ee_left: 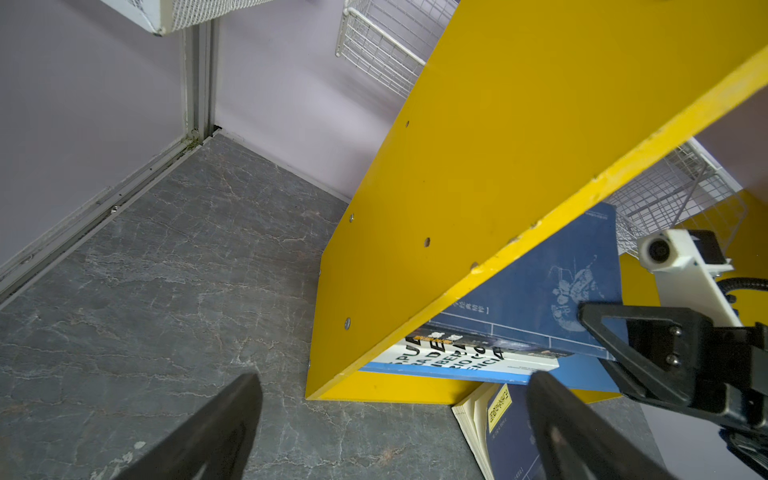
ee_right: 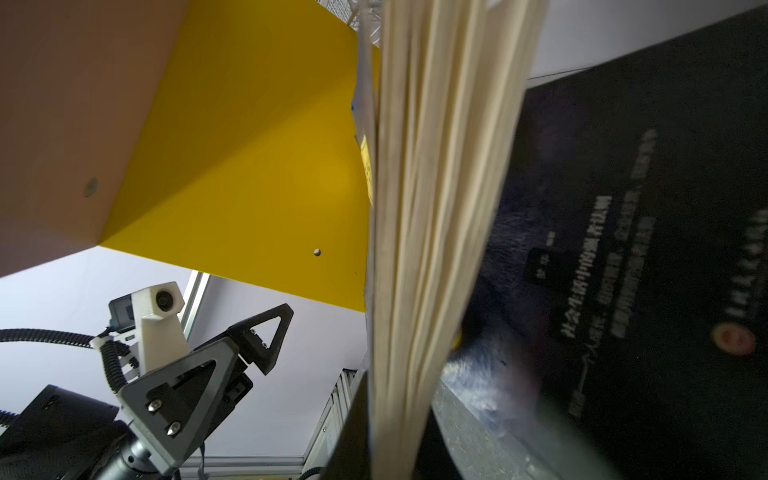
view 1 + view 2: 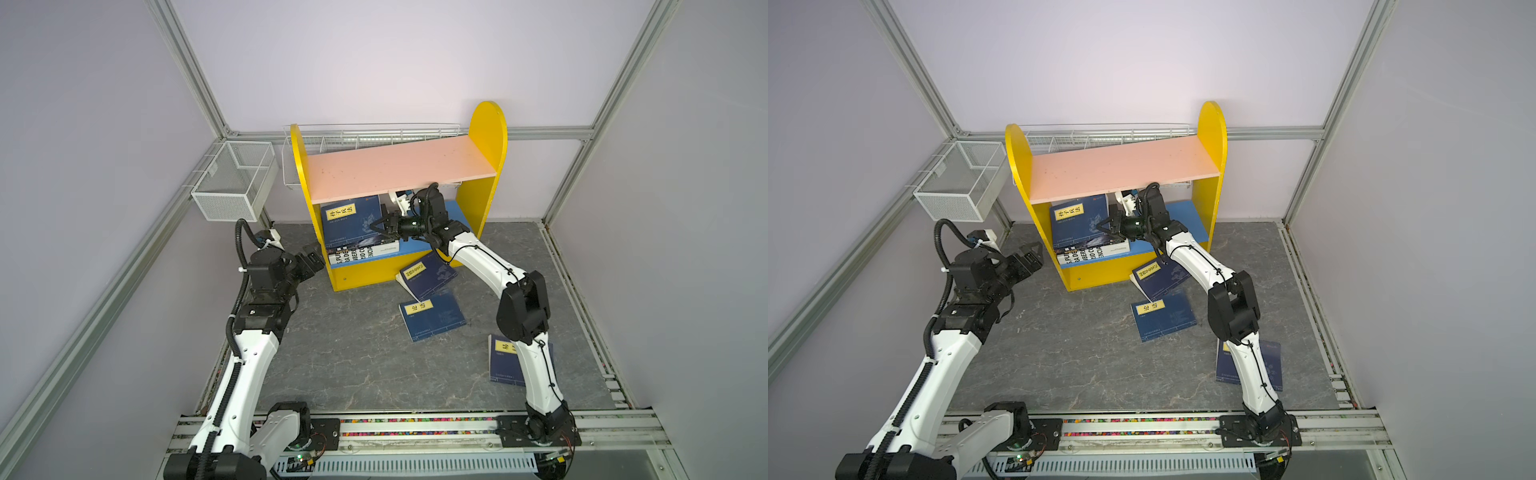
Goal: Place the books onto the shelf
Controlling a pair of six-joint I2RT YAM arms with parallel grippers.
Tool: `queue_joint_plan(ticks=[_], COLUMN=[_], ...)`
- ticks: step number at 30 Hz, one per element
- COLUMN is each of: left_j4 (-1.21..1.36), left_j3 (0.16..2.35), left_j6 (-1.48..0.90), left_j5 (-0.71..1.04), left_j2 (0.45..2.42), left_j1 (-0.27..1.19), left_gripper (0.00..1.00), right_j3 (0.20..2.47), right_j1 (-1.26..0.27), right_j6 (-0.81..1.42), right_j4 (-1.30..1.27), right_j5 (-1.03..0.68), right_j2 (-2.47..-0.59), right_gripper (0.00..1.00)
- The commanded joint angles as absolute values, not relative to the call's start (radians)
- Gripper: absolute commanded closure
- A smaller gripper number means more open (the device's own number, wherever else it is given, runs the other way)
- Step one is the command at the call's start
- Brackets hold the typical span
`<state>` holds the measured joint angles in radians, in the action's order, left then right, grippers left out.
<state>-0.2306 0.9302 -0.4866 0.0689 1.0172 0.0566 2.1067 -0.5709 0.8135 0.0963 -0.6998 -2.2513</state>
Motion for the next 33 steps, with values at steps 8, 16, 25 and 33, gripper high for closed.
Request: queue_joint_plan(ticks=[8,16,25,33], left_j4=[-0.204,-0.208,-0.216,-0.225], left_j3=[0.921,0.916,0.899,0.893], left_j6=[-0.484,-0.488,-0.49,-0.491], left_j5=[0.086,0.086,0.082,0.08], left_j2=[1.023,1.019,1.002,0.996], left_j1=[0.048,0.047,0.046,0.044], left_gripper=[0.01,0.01,0.01,0.01], right_j3=[2.216,2.2,2.025,2.019], right_j1=[-0.564,-0.563,-0.559,-0.558], right_j6=[0.817,0.809,0.86,0.905], right_j4=[0.127,0.184,0.076,-0.008], right_j5=[-0.675,-0.563,-0.449,-0.526], right_j2=[-2.335,-2.319,-2.221,-2.228], right_gripper=[0.72,0.57,0.73,0.87])
